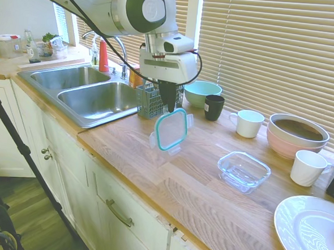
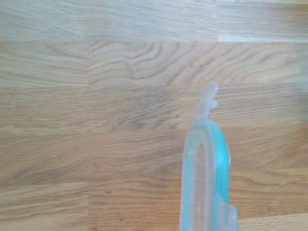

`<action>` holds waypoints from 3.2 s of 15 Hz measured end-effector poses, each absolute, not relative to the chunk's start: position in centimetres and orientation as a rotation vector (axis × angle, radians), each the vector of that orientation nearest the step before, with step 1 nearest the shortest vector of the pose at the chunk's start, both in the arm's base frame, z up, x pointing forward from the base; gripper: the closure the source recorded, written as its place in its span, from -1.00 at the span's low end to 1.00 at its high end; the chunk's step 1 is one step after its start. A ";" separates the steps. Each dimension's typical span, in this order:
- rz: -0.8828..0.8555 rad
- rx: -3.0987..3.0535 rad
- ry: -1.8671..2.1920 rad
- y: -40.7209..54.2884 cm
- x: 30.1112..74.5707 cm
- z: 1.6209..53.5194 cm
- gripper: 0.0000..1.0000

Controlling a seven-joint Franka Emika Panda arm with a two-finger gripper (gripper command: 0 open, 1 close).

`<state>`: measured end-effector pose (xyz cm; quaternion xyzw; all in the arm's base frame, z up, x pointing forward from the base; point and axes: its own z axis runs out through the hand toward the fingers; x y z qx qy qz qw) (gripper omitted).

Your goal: Cover the lid of the food container

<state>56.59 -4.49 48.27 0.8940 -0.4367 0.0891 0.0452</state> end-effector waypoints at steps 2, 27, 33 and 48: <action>0.260 2.751 -1.361 -6.7 56.6 48.7 1.00; 0.200 2.769 -1.467 -21.1 63.0 50.2 1.00; 0.197 2.754 -1.529 -23.7 62.1 50.1 1.00; 0.144 2.745 -1.625 -29.7 60.4 48.5 1.00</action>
